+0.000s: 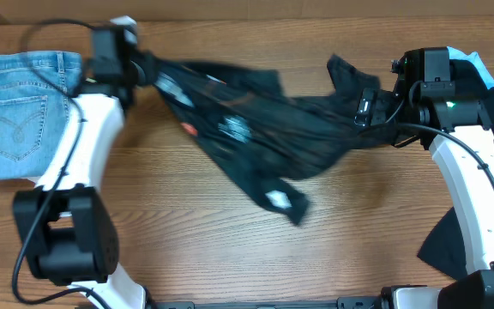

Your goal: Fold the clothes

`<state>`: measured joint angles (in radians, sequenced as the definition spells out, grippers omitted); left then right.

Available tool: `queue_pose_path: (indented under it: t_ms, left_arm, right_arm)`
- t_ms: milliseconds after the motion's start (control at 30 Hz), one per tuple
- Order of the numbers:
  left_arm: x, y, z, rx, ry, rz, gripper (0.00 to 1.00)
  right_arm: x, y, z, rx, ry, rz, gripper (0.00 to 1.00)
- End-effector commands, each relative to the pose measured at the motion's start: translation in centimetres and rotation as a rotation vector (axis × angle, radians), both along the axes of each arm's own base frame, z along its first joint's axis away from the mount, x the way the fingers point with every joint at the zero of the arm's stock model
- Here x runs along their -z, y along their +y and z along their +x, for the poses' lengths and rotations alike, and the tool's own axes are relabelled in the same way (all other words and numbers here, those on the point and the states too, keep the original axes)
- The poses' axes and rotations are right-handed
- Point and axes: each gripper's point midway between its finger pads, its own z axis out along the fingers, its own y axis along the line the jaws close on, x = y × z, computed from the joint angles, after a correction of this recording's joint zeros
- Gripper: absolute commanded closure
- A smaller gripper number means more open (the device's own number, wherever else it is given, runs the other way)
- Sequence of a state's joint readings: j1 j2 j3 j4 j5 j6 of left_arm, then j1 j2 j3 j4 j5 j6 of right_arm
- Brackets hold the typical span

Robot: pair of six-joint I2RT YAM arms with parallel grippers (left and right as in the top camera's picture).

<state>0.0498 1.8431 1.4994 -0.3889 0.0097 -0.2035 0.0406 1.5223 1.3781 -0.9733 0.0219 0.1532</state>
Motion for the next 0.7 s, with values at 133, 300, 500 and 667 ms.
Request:
queue_pose_path:
  t_ms: [133, 300, 500, 667]
  left_arm:
    - [0.7, 1.5, -4.4, -0.033, 0.188, -0.143, 0.0]
    - [3.9, -3.0, -10.8, -0.003, 0.497, -0.311, 0.0]
    - [6.2, -8.7, -15.4, 0.101, 0.691, -0.287, 0.0]
    - [9.3, -12.1, -17.7, 0.049, 0.769, -0.318, 0.0]
  right_arm:
    - [-1.2, 0.1, 0.1, -0.001, -0.033, 0.009, 0.0]
    - [-1.2, 0.1, 0.0, -0.001, -0.031, 0.008, 0.0]
    - [-1.1, 0.1, 0.0, -0.001, -0.029, 0.008, 0.0]
    - [-1.1, 0.1, -0.1, -0.001, -0.023, 0.008, 0.0]
